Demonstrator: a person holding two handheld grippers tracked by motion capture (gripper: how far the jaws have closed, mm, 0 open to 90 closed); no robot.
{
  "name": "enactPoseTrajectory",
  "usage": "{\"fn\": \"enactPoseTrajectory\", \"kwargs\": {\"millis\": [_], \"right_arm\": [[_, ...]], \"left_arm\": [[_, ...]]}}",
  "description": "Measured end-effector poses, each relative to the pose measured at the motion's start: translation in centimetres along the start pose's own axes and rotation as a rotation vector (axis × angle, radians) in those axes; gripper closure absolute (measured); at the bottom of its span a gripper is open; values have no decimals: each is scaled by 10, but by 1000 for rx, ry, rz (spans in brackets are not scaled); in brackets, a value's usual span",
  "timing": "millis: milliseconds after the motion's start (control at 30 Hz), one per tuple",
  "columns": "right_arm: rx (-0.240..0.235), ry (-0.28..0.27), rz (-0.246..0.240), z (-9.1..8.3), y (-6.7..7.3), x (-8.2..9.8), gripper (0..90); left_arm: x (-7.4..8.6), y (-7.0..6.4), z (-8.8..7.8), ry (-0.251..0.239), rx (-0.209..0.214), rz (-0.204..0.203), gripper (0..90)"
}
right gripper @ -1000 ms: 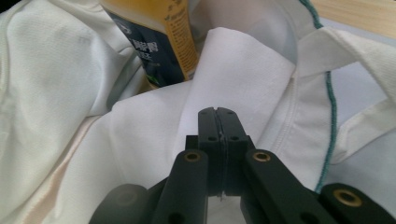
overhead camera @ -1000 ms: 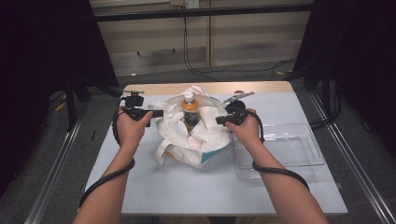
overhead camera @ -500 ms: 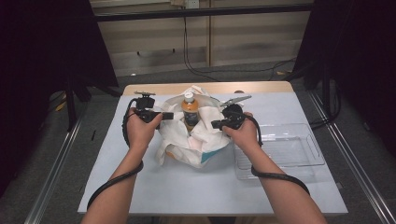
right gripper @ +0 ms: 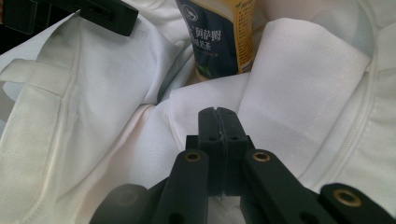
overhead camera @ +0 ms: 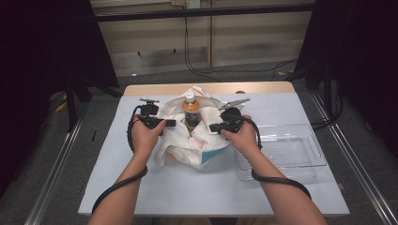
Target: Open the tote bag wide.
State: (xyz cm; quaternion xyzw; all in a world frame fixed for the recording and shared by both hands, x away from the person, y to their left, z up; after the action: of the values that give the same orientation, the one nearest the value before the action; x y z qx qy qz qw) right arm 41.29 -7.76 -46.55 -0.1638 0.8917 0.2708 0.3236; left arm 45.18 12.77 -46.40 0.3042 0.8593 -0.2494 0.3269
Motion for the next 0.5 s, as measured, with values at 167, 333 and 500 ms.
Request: {"fn": "enactPoseTrajectory", "kwargs": {"millis": [167, 333, 500], "right_arm": [[-8, -3, -2, -2, 5, -3, 900], [-19, 2, -11, -1, 10, -3, 900], [-33, 12, -24, 0, 17, -4, 900]], "left_arm": [[7, 3, 2, 13, -6, 1, 900], [10, 2, 4, 17, -6, 0, 900], [9, 0, 5, 24, -4, 4, 900]]}}
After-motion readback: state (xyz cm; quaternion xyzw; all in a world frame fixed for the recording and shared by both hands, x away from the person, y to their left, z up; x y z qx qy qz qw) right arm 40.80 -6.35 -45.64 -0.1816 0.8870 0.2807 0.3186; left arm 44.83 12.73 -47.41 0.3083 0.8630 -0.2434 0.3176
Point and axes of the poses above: each handheld gripper's, and its own axes: z roughly forward along the jaws, x roughly out of its underside, y roughly to its left, the point moved 7 cm from there along z, roughly forward along the jaws, and after that the axes turned 14 degrees about z, right-handed, at the moved point
